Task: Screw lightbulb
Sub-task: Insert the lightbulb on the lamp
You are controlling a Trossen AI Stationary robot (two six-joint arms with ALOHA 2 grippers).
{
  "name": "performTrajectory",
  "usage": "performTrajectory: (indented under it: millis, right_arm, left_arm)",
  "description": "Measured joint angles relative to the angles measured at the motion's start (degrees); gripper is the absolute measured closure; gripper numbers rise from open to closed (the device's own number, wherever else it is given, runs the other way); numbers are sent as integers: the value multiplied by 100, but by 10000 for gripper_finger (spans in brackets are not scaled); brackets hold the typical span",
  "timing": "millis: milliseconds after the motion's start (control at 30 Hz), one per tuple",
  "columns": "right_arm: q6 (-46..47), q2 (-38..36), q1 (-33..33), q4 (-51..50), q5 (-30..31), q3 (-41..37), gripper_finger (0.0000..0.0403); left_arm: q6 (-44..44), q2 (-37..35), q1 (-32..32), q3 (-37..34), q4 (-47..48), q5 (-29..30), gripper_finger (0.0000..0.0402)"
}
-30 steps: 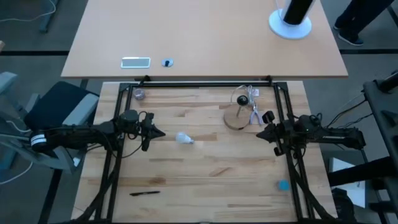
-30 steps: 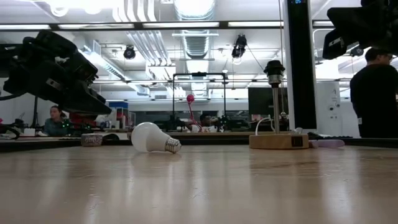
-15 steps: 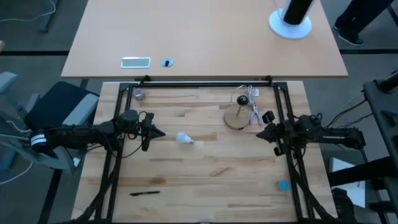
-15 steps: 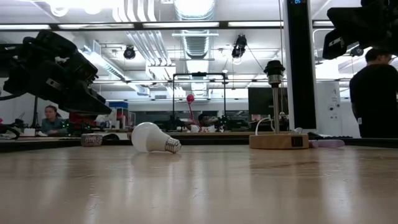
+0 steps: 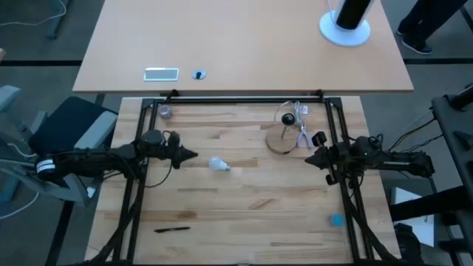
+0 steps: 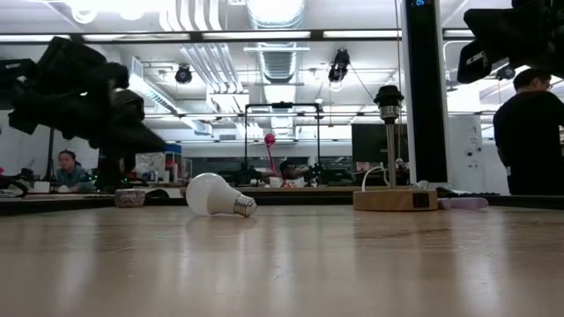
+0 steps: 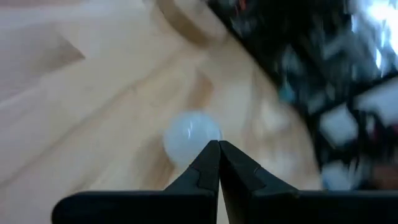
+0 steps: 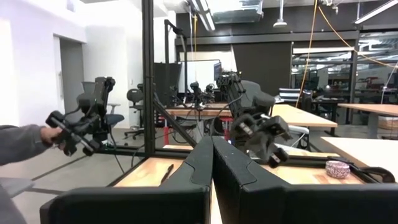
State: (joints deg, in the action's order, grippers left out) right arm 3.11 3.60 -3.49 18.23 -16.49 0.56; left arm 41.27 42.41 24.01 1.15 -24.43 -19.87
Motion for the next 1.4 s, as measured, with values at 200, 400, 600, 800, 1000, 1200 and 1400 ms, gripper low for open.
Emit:
performTrajectory:
  millis: [200, 400, 600, 800, 1000, 1200, 1400]
  right_arm:
    - [-65, -1, 0, 0, 2, 0, 403]
    - [-23, 0, -1, 1, 2, 0, 403]
    - [-23, 0, 0, 3, 2, 0, 403]
    - [-435, 0, -1, 24, 131, -1, 403]
    - [-191, 0, -1, 25, 155, 0, 403]
    - [42, 0, -1, -8, 155, -2, 403]
    - [224, 0, -1, -45, 155, 0, 403]
  left_arm:
    - [393, -2, -2, 2, -835, 432, 401]
    - [-86, -2, -2, 4, -1390, 443, 401]
    - [-272, -1, -4, 4, -1566, 504, 401]
    - [-157, 0, -7, 4, -2607, 502, 401]
    - [-258, -2, -130, 4, -3464, 591, 401]
    - [-479, 2, -647, 4, -3512, 1098, 401]
    - [-876, 209, -1630, 282, -3331, 1487, 401]
